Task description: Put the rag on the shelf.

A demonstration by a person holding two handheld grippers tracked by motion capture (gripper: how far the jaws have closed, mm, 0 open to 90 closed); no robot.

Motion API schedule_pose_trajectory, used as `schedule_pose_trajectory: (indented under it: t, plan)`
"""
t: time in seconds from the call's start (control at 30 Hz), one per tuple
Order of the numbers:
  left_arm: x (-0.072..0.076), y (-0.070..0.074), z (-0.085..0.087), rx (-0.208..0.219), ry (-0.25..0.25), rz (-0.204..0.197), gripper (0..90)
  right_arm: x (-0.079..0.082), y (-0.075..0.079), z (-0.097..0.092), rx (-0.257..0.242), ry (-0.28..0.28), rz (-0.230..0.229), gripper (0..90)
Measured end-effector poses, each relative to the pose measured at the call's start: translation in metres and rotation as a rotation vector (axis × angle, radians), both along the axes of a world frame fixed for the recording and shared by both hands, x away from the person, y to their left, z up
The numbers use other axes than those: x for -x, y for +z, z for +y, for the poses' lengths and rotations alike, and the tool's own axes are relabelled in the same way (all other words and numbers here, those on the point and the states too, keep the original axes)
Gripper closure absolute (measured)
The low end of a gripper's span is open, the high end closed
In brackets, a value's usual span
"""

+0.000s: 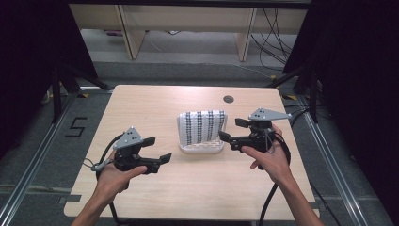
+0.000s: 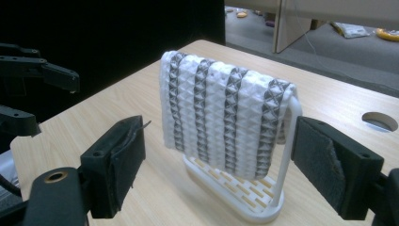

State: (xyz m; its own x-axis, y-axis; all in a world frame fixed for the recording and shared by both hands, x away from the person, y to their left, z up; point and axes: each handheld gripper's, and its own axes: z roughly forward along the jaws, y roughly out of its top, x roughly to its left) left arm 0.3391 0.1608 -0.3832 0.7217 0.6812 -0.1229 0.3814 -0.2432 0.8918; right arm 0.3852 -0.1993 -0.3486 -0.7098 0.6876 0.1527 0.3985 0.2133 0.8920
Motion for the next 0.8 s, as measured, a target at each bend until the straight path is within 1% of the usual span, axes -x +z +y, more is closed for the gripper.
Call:
schedule_pose_trajectory:
  t: [0.03,0.07,0.1,0.13,0.17,0.2,0.23,0.27,0.3,0.33,0.37,0.4,0.43,0.47,0.5,0.53,0.57,0.6,0.63,0.67,0.7,0.73,0.8]
  plan:
    - [0.001,-0.001,0.0,0.003,0.001,0.002,17.5,0.001,0.0,-0.001,0.018,0.006,0.002,19.3]
    - [0.001,-0.002,0.0,0.001,0.0,0.002,17.5,0.003,0.0,0.0,0.014,-0.003,0.013,19.2]
    - [0.002,-0.003,0.0,0.0,-0.001,0.002,17.5,0.002,-0.002,0.0,0.01,0.015,0.001,19.3]
    - [0.003,-0.005,0.0,0.003,-0.004,-0.002,17.5,0.005,-0.003,0.001,0.004,0.004,0.018,19.3]
    - [0.003,-0.006,0.0,0.004,0.001,-0.003,17.5,0.005,-0.004,0.0,0.024,0.014,0.004,19.4]
    - [0.004,-0.007,0.001,-0.006,0.004,-0.002,17.5,0.007,-0.005,0.0,0.019,0.006,0.017,19.4]
    - [0.005,-0.009,0.001,0.001,0.006,0.0,17.5,0.008,-0.007,0.001,0.008,0.011,0.014,19.4]
    - [0.007,-0.01,0.001,0.004,0.006,0.004,17.5,0.009,-0.008,0.001,0.017,0.013,0.015,19.4]
    - [0.007,-0.012,0.002,0.002,0.003,-0.002,17.5,0.01,-0.009,0.0,0.031,0.02,0.003,19.4]
    - [0.009,-0.014,0.002,0.005,0.005,-0.006,17.5,0.012,-0.01,0.001,0.029,0.018,0.007,19.4]
    - [0.01,-0.016,0.002,0.015,-0.001,-0.007,17.5,0.012,-0.012,0.001,0.037,0.036,-0.01,19.4]
    - [0.011,-0.017,0.003,0.004,0.003,-0.004,17.4,0.015,-0.013,0.002,0.024,0.019,0.018,19.4]
    - [0.013,-0.02,0.003,0.004,0.001,-0.003,17.2,0.015,-0.015,0.002,0.034,0.026,0.0,19.4]
    - [0.014,-0.023,0.003,0.01,-0.004,-0.006,17.2,0.016,-0.017,0.002,0.029,0.035,0.001,19.4]
    - [0.015,-0.024,0.003,-0.003,-0.001,-0.001,17.2,0.018,-0.018,0.002,0.029,0.04,0.014,19.4]
    - [0.016,-0.027,0.003,-0.004,-0.004,-0.004,17.2,0.021,-0.018,0.002,0.038,0.028,0.017,19.4]
    - [0.017,-0.029,0.002,-0.004,-0.004,-0.004,17.2,0.022,-0.02,0.003,0.025,0.033,0.007,19.4]
    - [0.018,-0.031,0.002,-0.019,-0.009,-0.011,17.2,0.023,-0.02,0.002,0.037,0.036,0.015,19.4]
    - [0.02,-0.033,0.002,-0.029,-0.012,-0.019,17.2,0.025,-0.021,0.002,0.036,0.032,0.021,19.4]
    - [0.021,-0.035,0.002,-0.035,-0.013,-0.024,17.2,0.025,-0.022,0.002,0.042,0.047,-0.01,19.4]
    - [0.023,-0.037,0.002,-0.04,-0.01,-0.022,17.2,0.026,-0.023,0.001,0.049,0.044,-0.004,19.4]
    - [0.025,-0.039,0.002,-0.039,-0.016,-0.022,17.1,0.029,-0.024,0.002,0.046,0.041,0.008,19.4]
    - [0.027,-0.042,0.003,-0.036,-0.021,-0.022,17.1,0.034,-0.027,0.002,0.061,0.034,0.009,19.4]
